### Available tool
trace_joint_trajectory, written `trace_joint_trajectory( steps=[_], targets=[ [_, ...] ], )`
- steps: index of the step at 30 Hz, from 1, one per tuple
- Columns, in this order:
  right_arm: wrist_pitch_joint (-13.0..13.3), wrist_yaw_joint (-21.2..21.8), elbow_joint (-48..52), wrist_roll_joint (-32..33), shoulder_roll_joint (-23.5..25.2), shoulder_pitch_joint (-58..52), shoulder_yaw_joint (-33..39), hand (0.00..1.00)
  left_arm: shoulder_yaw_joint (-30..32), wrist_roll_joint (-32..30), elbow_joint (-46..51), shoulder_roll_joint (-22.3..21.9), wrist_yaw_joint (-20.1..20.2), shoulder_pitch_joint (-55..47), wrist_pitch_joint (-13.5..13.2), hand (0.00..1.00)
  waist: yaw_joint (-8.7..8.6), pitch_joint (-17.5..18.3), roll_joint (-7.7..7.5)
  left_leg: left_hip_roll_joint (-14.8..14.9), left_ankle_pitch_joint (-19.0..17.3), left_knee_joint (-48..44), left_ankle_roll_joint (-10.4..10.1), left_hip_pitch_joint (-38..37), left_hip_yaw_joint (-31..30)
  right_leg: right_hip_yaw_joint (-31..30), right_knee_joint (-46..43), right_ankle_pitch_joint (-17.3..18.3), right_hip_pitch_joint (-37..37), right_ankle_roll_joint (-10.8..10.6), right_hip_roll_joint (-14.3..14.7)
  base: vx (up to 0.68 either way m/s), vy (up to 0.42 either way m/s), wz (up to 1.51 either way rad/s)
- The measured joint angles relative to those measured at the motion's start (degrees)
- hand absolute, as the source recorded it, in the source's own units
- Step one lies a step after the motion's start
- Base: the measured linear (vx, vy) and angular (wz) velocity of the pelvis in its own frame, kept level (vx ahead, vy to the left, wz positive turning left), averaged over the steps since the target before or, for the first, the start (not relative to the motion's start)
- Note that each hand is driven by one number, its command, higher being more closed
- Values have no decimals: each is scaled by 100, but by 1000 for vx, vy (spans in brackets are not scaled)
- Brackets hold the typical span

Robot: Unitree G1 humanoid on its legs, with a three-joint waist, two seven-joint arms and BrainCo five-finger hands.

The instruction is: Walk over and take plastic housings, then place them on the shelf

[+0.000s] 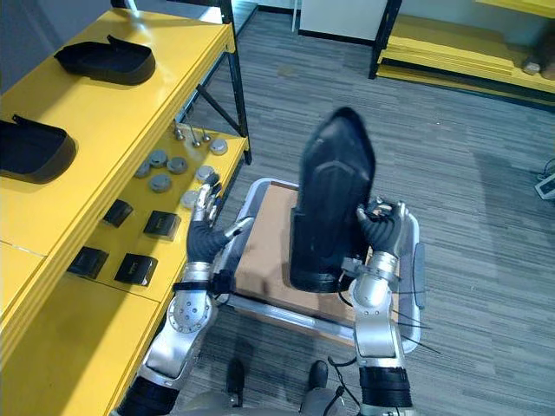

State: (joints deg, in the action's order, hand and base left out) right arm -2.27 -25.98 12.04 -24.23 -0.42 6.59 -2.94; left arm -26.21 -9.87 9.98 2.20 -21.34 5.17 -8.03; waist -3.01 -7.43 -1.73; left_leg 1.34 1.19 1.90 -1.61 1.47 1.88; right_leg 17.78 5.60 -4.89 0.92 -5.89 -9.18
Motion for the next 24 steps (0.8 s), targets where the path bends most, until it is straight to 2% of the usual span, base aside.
trace_joint_trajectory(
  steps=[3, 6, 11, 12, 13, 19, 20, 24],
  targets=[
    [195, -2, 125, 18, 138, 82, -295, 100, -209, -234, -171, -70, -17, 229, 38, 0, -18, 21, -1, 2, -9, 3, 13, -39, 64, -76, 0, -35, -5, 12, 1, -51, 3, -11],
    [196, -39, 237, 163, 317, 79, -436, 100, -252, -418, -368, -146, -170, 341, 129, 0, -88, 105, -4, -2, -10, 9, 14, -62, 114, -123, 0, -60, -16, 14, -4, -46, 4, -9],
    [197, -61, 292, 376, 311, 49, -460, 100, -289, -418, -713, -145, -315, 392, 346, 0, -149, 161, -2, 12, -30, 14, -4, -136, 278, -285, 1, -87, -39, 20, 0, -46, -3, -17],
    [197, -60, 292, 441, 306, 21, -483, 100, -296, -357, -747, -144, -355, 396, 384, 100, -169, 161, -2, 14, -33, 14, -6, -136, 300, -324, 2, -94, -55, 23, 4, -55, -6, -14],
    [197, -60, 292, 505, 305, 13, -497, 100, -302, -291, -750, -144, -378, 396, 403, 100, -237, 162, -2, 14, -35, 15, -9, -135, 326, -361, 2, -102, -78, 25, 5, -44, -5, -13],
    [197, -64, 293, 841, 153, -199, -497, 100, -368, 80, -789, -141, -384, 490, 408, 100, -261, 248, 2, 19, -44, 19, -11, -130, 390, -405, 2, -124, -116, 9, 8, -14, -4, -6],
    [197, -63, 293, 910, 143, -279, -500, 0, -368, 140, -789, -141, -384, 490, 402, 100, -259, 292, 8, 23, -56, 19, -14, -130, 390, -407, 2, -124, -115, 9, 12, 0, 0, 0],
    [284, -61, 293, 1114, 78, -412, -633, 0, -284, 317, -796, -137, -504, 492, 416, 100, -266, 337, 2, 23, -63, 18, -11, -132, 402, -419, 2, -124, -118, 8, 12, 0, 0, 0]
  ],
)
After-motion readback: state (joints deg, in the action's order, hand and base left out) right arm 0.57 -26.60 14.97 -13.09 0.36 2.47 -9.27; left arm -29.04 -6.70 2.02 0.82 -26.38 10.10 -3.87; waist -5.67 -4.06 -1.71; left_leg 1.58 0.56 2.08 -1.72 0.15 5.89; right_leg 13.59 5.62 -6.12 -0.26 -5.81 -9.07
